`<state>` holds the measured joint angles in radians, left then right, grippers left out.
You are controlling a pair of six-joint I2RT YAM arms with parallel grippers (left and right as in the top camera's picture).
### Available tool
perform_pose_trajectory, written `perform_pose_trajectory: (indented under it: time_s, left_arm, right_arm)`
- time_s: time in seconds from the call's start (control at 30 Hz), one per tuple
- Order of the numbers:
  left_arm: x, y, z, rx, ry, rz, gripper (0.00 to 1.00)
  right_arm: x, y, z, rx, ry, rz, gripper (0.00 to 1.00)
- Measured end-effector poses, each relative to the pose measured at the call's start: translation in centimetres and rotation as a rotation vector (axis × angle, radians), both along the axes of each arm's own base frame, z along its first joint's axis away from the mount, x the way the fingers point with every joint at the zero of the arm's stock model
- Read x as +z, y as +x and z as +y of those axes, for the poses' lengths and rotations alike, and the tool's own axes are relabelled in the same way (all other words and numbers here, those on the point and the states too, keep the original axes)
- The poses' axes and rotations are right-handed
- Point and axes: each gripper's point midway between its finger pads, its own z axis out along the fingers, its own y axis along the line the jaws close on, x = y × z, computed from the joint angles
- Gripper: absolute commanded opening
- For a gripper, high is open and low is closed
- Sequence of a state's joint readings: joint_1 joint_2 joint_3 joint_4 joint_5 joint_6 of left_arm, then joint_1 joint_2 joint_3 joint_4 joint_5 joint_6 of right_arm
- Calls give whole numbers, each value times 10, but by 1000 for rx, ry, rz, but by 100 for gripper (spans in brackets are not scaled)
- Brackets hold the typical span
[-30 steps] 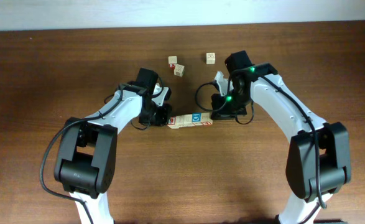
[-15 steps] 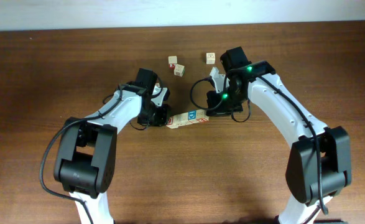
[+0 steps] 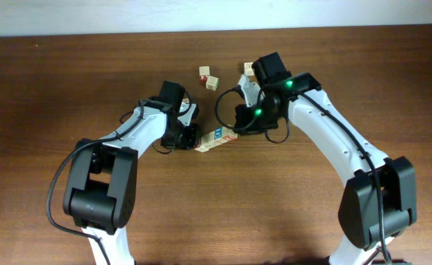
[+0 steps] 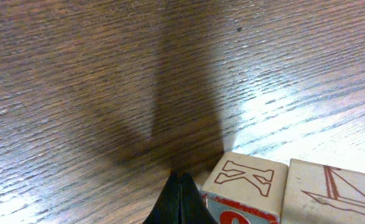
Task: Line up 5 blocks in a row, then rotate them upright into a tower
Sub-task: 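Clamp the row between both grippers and tilt it upward, then rotate the clamped row upright into a vertical stack on the table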
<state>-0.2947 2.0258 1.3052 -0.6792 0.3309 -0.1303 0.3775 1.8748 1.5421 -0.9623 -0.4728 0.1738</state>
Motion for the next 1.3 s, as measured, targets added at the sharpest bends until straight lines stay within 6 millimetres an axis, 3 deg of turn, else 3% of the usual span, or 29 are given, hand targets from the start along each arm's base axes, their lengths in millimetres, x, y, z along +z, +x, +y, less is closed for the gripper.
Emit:
perform_pose_trajectory:
  time_s: [0.17,0.53,0.7,1.03,1.17,1.3]
  left_arm:
    - [0,1,0,0,-2,-3,0]
    - [0,1,0,0,-2,-3,0]
    - [3,-2,-11,-20,-47,3,0]
    - [5,-3,-15,-24,-71,10,0]
    - [2,-1,-1,2,-26,9,0]
    - [-2,13,36,81,43,-6,0]
  right_arm:
    - [10,-1,15,23,47,-18,4]
    - [14,2,23,22,73,-33,4]
    - [25,-5,50,77,114,-68,4]
    - [25,-4,50,77,115,-63,4]
    - [25,-4,55,86,138,-60,4]
    - [25,-5,57,88,142,-57,4]
